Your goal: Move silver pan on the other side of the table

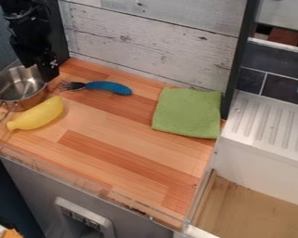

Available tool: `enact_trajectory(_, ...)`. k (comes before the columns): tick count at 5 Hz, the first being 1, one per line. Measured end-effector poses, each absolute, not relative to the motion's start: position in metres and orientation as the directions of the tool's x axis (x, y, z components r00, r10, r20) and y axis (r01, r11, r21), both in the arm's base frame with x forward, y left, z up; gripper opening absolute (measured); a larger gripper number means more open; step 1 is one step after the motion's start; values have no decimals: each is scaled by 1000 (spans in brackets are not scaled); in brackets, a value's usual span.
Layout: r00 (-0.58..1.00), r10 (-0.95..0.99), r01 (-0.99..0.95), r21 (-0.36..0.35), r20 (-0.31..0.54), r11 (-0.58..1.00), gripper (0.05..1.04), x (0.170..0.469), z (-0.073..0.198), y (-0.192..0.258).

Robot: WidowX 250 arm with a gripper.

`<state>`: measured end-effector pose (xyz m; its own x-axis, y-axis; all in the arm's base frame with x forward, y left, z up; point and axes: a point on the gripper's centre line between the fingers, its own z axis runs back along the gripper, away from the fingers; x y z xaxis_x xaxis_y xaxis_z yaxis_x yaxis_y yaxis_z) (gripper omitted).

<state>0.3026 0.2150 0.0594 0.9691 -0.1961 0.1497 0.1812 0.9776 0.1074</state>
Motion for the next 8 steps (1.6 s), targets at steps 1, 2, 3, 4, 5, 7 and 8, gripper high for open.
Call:
enact_trajectory(1, 986, -128, 117, 105, 109, 988, 1001, 305, 51, 232)
enact_trajectory(2, 992, -100, 93, 100, 72, 991, 1001, 300, 39, 238)
enact_trajectory(3, 995, -88, 82, 105, 53, 991, 1001, 293, 32, 239)
enact_trajectory(4, 998, -51, 48, 61, 44, 997, 1001, 285, 20, 229)
enact_trajectory(5, 998, -23, 21, 36, 50, 999, 1001, 282, 16, 224)
enact_trajectory(7, 998, -3, -2, 69, 64, 998, 655, 285, 17, 229)
enact_trajectory(8, 999, 9, -12, 74, 49, 997, 348, 283, 7, 233)
